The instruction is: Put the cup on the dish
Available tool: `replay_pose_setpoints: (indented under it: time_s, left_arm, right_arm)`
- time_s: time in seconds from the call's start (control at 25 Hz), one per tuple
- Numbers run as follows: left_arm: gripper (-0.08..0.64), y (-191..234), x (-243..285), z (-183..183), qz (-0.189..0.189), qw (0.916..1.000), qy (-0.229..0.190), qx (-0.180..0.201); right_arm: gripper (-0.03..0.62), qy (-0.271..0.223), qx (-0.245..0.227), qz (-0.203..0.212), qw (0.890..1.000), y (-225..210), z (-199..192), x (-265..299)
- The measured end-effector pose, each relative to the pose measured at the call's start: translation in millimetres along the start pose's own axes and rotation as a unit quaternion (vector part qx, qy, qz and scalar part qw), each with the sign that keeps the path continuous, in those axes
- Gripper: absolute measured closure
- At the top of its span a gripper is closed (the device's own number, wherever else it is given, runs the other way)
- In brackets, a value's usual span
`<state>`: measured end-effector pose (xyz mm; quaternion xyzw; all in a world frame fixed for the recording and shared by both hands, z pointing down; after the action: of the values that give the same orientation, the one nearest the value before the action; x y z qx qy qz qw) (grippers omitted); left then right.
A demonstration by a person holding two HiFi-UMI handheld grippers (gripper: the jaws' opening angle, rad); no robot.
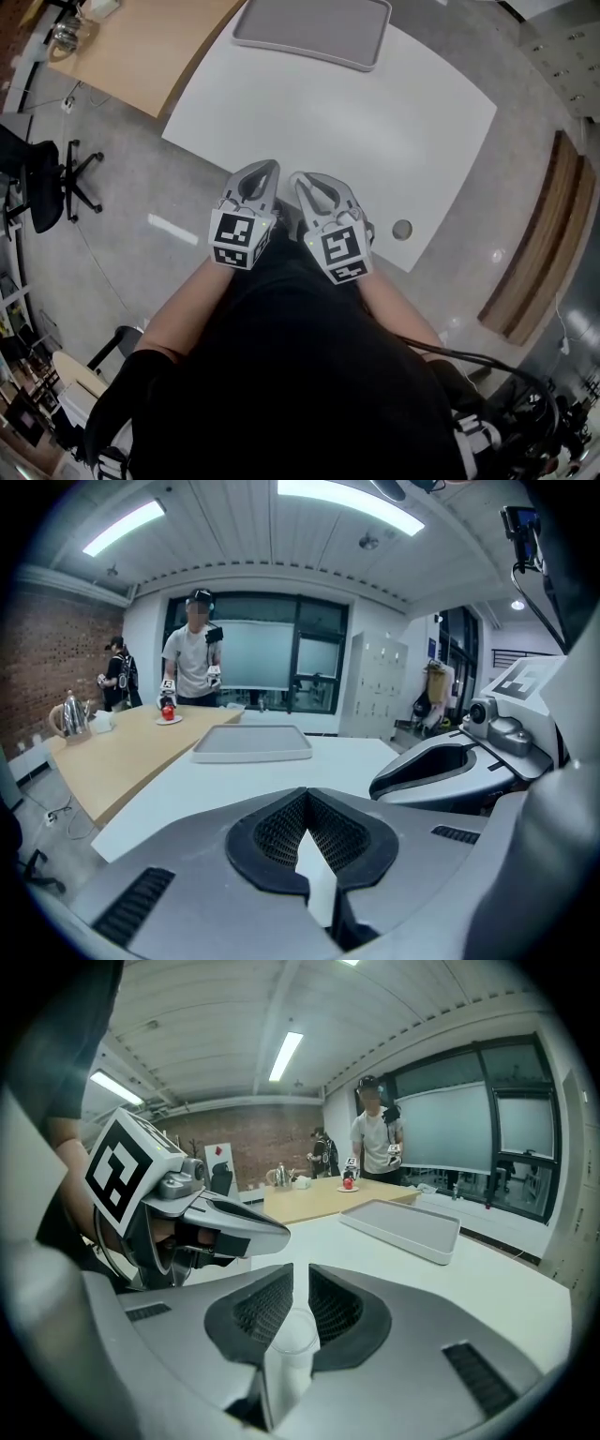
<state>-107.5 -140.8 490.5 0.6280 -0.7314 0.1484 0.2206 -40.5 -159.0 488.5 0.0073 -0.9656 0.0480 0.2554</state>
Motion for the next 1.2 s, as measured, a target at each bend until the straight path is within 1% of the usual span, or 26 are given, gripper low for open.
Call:
replay_pose_setpoints:
  time_s: [0.2, 0.36, 0.4, 0.44, 0.48, 0.64, 0.92, 1.2]
  left_arm:
    - [0.551, 18.3, 13.6, -9.6, -0.005, 0.9999, 0.014, -0.004]
    - [0.551, 30.2, 30.5, -20.2, -0.020, 0.9994, 0.025, -0.010]
    - [0.551, 32.3, 35.7, -23.3, -0.025, 0.9992, 0.027, -0.012]
    - [0.551, 34.4, 40.5, -26.7, -0.028, 0.9990, 0.031, -0.016]
    - [0.551, 36.1, 44.6, -30.1, -0.032, 0.9987, 0.034, -0.018]
    - [0.551, 40.2, 57.8, -36.5, -0.043, 0.9980, 0.040, -0.024]
    - [0.551, 46.9, 65.6, -46.4, -0.051, 0.9969, 0.052, -0.028]
    - [0.551, 49.2, 68.9, -57.0, -0.054, 0.9959, 0.064, -0.034]
  right_arm:
    - [0.577, 0.019, 0.016, 0.015, 1.000, 4.9, -8.7, 22.3]
    - [0.572, 0.022, 0.032, 0.029, 0.999, 2.9, -12.0, 36.5]
    - [0.535, 0.021, 0.036, 0.036, 0.999, 2.2, -12.8, 39.6]
    - [0.475, 0.023, 0.039, 0.042, 0.998, 2.0, -14.4, 42.5]
    - [0.455, 0.028, 0.042, 0.045, 0.998, 1.7, -16.8, 45.2]
    - [0.423, 0.045, 0.050, 0.046, 0.997, 0.4, -26.6, 52.5]
    - [0.354, 0.087, 0.050, 0.061, 0.993, 8.6, -47.5, 67.9]
    - [0.339, 0.118, 0.033, 0.057, 0.991, 3.1, -65.0, 79.3]
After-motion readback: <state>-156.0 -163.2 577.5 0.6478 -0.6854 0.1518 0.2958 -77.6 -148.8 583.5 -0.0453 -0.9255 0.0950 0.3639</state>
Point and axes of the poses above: the fingertips, and each gripper's own axes: x forward along the fingers, y to its left, z out of its top, the point moved 2 cm from there along -x, backward along the fingers, and after that the axes turned 2 degrees about z, right-handed, at the moved point
